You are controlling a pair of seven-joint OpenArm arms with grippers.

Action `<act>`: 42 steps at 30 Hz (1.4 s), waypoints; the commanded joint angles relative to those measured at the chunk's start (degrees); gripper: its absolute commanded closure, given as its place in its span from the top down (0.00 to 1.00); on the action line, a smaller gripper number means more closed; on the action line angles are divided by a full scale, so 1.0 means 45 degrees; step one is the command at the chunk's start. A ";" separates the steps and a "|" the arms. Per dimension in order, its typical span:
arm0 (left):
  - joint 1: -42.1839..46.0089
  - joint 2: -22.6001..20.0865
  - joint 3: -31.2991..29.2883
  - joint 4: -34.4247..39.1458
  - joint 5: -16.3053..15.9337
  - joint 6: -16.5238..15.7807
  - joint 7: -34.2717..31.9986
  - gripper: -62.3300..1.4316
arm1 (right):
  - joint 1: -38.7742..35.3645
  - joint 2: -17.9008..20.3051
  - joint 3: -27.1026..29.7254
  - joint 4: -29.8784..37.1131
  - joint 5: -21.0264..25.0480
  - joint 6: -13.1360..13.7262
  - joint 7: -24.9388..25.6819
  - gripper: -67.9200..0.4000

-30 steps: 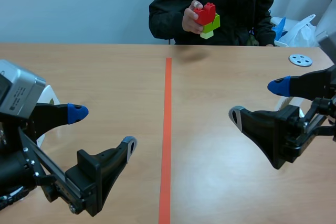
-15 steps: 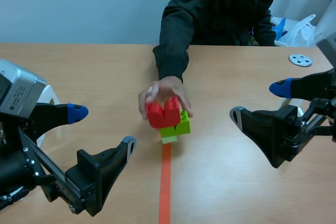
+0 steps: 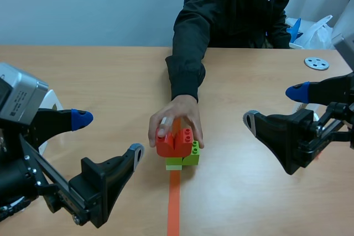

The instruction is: Sort the leaf by its shape. The table is split by an orange tape line. A compound leaf with several leaflets goes to the left side, a simple leaf with one blade goes to the right side. Return to the home posture when a red brick is placed on the table.

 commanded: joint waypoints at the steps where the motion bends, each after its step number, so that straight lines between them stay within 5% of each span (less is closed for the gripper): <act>1: -0.0063 0.0058 0.0010 0.0306 -0.0083 -0.0005 -0.0175 1.00 | 0.0146 -0.0005 0.0010 0.0015 0.0136 -0.0005 0.0223 1.00; 42: -0.0063 0.0058 0.0010 0.0306 -0.0083 -0.0005 -0.0175 1.00 | 0.0146 -0.0005 0.0010 0.0015 -0.0053 -0.0253 0.0228 1.00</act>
